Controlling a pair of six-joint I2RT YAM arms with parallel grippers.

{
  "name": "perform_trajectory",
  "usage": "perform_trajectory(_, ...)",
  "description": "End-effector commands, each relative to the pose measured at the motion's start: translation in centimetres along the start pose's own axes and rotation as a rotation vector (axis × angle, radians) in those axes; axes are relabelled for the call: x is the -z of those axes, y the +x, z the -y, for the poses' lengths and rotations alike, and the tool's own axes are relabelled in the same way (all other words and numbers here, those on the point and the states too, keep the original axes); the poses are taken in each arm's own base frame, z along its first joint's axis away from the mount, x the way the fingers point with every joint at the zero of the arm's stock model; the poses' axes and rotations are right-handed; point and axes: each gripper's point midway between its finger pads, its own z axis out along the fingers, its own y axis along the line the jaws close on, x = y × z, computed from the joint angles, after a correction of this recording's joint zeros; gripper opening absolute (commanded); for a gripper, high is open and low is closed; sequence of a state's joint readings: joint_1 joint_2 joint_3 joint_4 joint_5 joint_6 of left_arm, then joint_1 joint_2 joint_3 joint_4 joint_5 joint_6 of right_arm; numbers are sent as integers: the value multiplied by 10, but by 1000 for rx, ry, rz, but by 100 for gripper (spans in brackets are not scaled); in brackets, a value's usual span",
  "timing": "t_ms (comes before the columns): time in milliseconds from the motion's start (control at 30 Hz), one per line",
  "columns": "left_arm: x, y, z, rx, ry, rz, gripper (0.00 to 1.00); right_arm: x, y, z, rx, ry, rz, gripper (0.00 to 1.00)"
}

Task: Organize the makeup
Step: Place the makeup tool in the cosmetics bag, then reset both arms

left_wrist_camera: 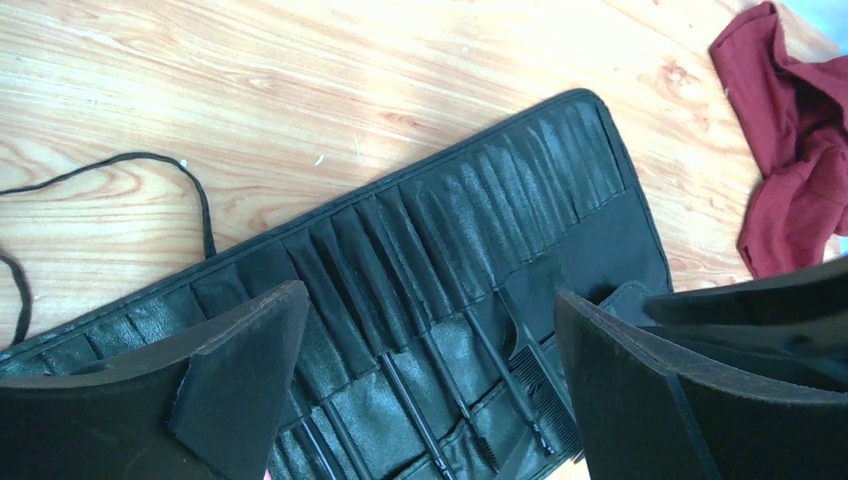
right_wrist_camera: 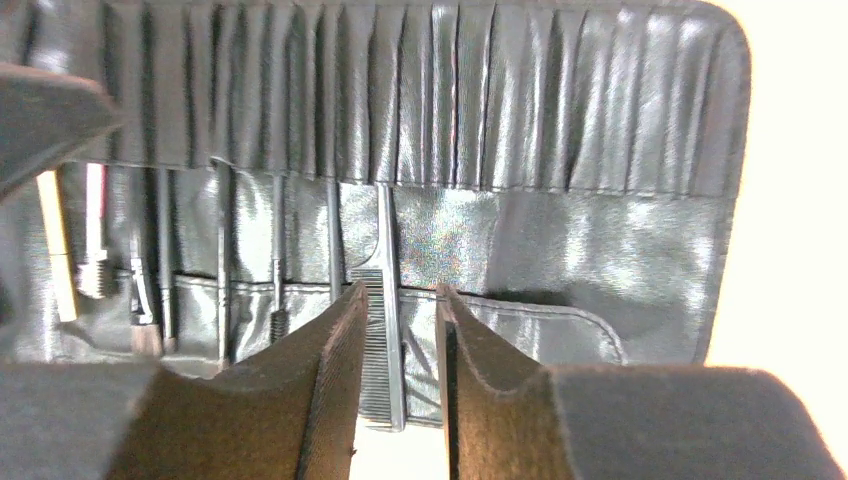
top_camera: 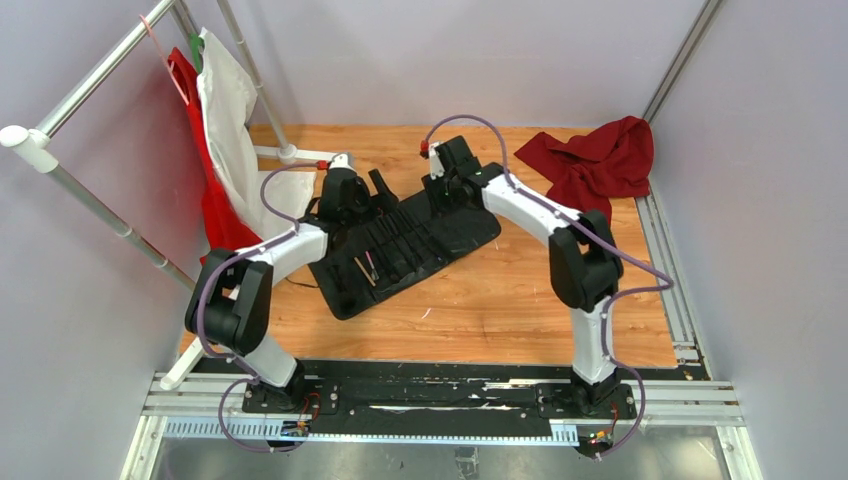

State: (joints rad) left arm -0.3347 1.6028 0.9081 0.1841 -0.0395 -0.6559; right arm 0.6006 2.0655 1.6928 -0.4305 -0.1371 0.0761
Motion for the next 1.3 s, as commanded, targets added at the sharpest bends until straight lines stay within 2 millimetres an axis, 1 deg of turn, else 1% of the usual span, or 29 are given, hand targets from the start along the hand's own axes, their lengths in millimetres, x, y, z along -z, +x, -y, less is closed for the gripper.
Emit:
perform_trajectory(0, 15, -20, 2, -25, -11, 44, 98, 52, -37, 14, 13, 81, 166, 36)
perform_trajectory(167, 33, -35, 10, -54, -17, 46, 98, 112, -43, 30, -38, 205, 326, 51)
perform_trajectory(300, 54, -50, 15, -77, -15, 85, 98, 154, -34, 44, -108, 300, 453, 62)
perform_trajectory(333, 60, -55, 16, -80, -17, 100, 98, 162, -30, 47, -117, 317, 472, 65)
perform_trajectory(367, 67, -59, 17, -85, -18, 113, 98, 169, -26, 49, -120, 328, 493, 66)
perform_trajectory(433, 79, -67, 18, -101, -19, 139, 98, 184, -17, 57, -135, 382, 525, 67)
perform_trajectory(467, 86, -72, 18, -103, -27, 158, 98, 190, -9, 63, -145, 420, 534, 68)
perform_trajectory(500, 91, -76, 17, -104, -32, 173, 98, 202, -6, 68, -157, 453, 562, 68)
perform_trajectory(600, 111, -86, 20, -109, -28, 206, 98, 226, 2, 76, -181, 507, 641, 70)
perform_trajectory(700, 129, -94, 26, -115, 1, 238, 98, 247, 4, 73, -199, 488, 727, 71)
perform_trajectory(800, 154, -104, 31, -124, 17, 277, 98, 266, 5, 68, -206, 462, 797, 72)
perform_trajectory(933, 189, -116, 31, -137, 17, 334, 98, 289, 12, 66, -224, 452, 861, 72)
perform_trajectory(1033, 214, -122, 31, -134, 31, 385, 98, 308, 21, 66, -248, 449, 928, 72)
perform_trajectory(1167, 239, -130, 26, -133, 18, 444, 98, 332, 32, 65, -256, 452, 982, 73)
perform_trajectory(1233, 247, -132, 23, -136, 1, 458, 98, 342, 34, 65, -257, 452, 988, 73)
perform_trajectory(1267, 251, -134, 22, -142, -7, 465, 98, 348, 39, 70, -277, 487, 993, 73)
